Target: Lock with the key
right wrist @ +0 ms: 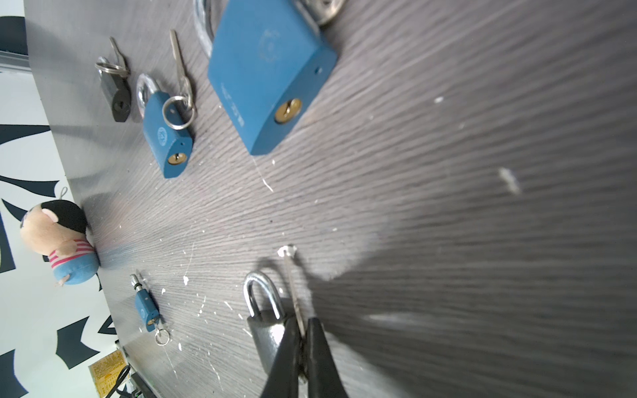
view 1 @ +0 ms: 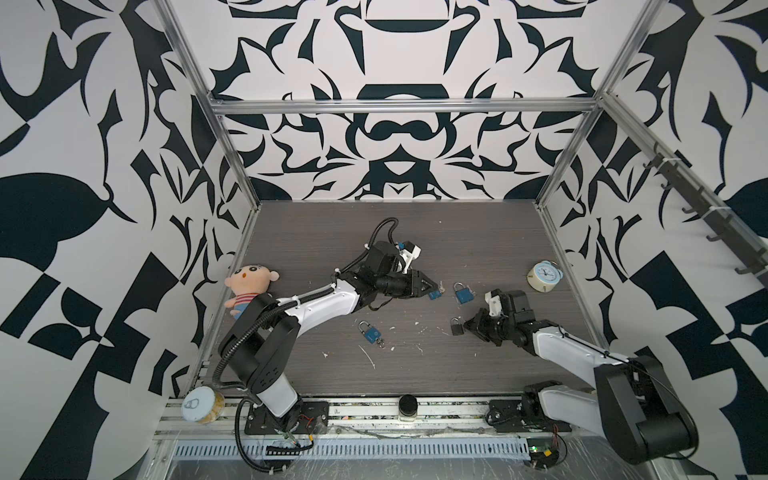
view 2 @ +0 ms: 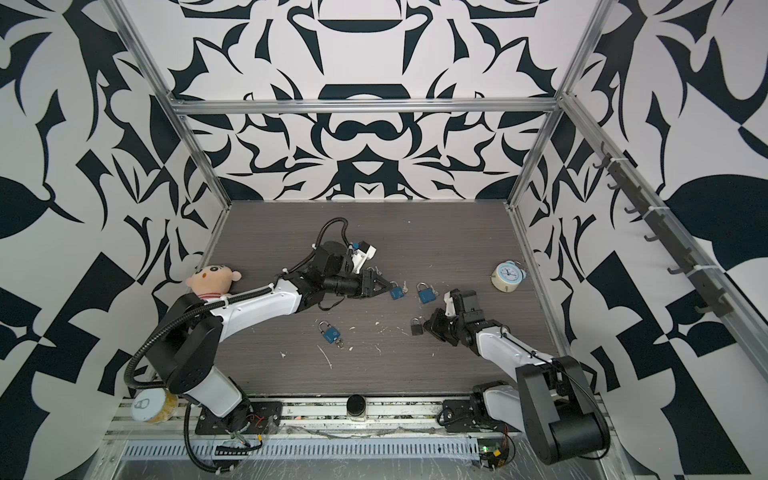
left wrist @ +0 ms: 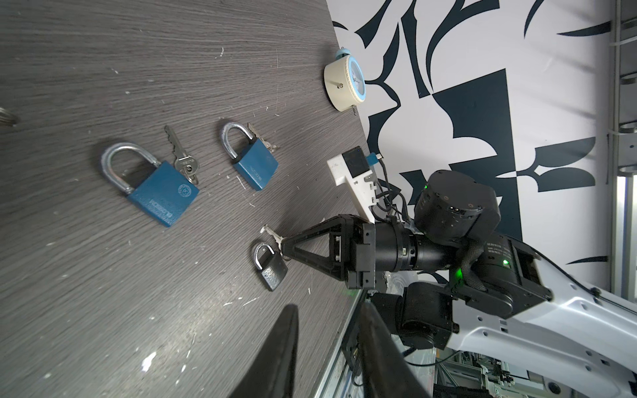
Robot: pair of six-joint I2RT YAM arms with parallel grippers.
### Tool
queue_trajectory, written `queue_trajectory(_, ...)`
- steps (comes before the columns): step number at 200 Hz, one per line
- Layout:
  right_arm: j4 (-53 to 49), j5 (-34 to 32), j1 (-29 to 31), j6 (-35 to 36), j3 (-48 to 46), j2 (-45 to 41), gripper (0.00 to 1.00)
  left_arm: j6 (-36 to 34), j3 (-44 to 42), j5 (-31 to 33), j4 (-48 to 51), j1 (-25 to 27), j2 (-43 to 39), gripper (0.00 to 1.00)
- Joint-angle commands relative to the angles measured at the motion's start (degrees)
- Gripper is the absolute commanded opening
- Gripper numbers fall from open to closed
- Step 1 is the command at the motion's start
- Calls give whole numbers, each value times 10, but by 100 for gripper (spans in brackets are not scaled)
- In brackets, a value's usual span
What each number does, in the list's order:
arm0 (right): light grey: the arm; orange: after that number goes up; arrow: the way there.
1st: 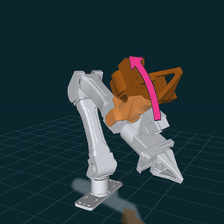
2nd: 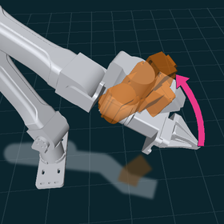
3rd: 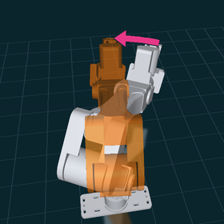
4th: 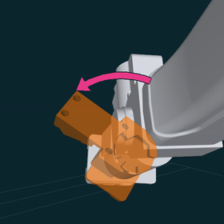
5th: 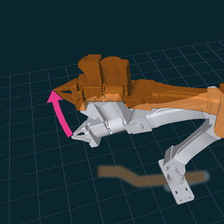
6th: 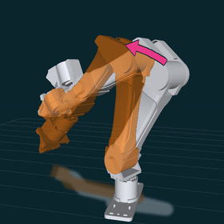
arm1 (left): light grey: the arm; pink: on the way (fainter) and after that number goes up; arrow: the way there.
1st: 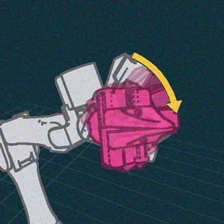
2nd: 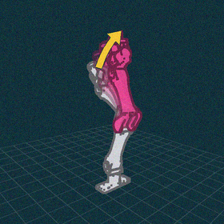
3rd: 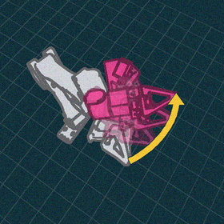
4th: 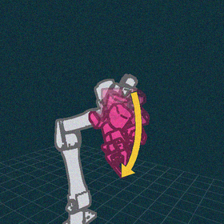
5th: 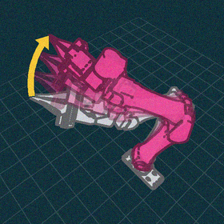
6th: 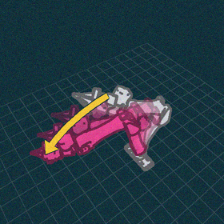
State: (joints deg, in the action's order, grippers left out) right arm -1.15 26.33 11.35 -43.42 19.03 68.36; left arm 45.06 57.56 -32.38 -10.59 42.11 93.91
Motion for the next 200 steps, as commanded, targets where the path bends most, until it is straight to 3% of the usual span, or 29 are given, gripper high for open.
queue_trajectory(1, -3, -12, 4, -5, -7, -17, 14, 4, -12, -5, -16, -3, -18, 33)
queue_trajectory(58, -72, -34, 8, -4, 5, -81, 25, 4, -23, -1, -20, -5, -30, 33)
queue_trajectory(114, -139, -67, 31, 7, 39, -140, 27, 4, -59, 22, -21, -36, -80, 33)
queue_trajectory(157, -177, -174, 144, 30, 118, -132, 27, -8, -112, 51, 11, -88, -145, 34)
queue_trajectory(200, -182, -255, 281, 85, 226, -34, 27, 8, -192, 81, 41, -150, -244, 37)
